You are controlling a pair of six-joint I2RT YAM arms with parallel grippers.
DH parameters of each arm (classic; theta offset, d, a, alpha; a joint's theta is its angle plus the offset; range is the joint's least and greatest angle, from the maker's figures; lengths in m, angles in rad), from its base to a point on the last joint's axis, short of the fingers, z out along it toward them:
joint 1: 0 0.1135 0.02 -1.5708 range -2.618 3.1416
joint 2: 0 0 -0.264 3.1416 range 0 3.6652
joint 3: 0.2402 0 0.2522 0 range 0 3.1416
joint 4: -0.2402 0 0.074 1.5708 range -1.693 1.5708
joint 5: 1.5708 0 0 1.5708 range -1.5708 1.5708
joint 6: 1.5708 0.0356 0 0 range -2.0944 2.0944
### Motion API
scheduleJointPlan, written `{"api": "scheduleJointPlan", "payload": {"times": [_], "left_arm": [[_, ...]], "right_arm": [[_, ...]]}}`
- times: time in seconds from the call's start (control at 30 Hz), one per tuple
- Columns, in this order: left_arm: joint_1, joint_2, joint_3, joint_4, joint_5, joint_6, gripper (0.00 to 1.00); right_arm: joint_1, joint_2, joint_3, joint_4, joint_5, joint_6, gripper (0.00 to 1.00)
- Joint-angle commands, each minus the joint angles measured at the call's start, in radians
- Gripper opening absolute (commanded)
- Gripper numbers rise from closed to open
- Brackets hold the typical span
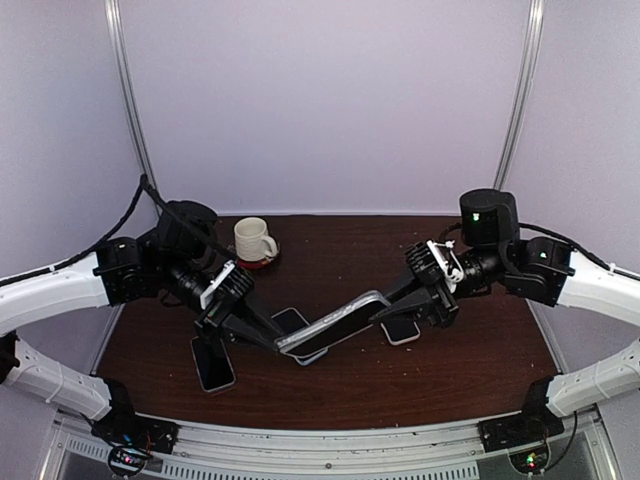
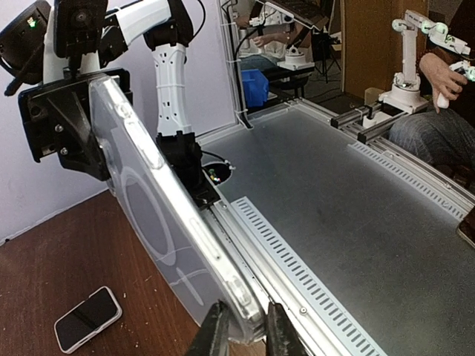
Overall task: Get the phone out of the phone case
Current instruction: Remove the top left corner of the phone from the phone case, then pass from the right arm to the left
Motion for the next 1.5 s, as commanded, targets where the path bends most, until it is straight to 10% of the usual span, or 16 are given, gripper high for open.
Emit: {"api": "scheduleJointPlan", "payload": {"times": [0.0, 1.2, 1.47], "left_arm": [[-0.023, 0.012, 0.031, 0.008, 0.09, 0.034, 0.02], [0.177, 0.114, 0.137, 0.071, 0.174, -0.054, 0.0], [0.2, 0.022, 0.055, 0.186, 0.088, -0.116, 0.31]], "right_arm": [[-0.007, 0.023, 0.055, 0.022, -0.068, -0.022, 0.0], [-0.096, 0.162, 0.177, -0.044, -0.259, -0.031, 0.0], [-0.111, 0.086, 0.122, -0.017, -0.169, -0.003, 0.0]]}}
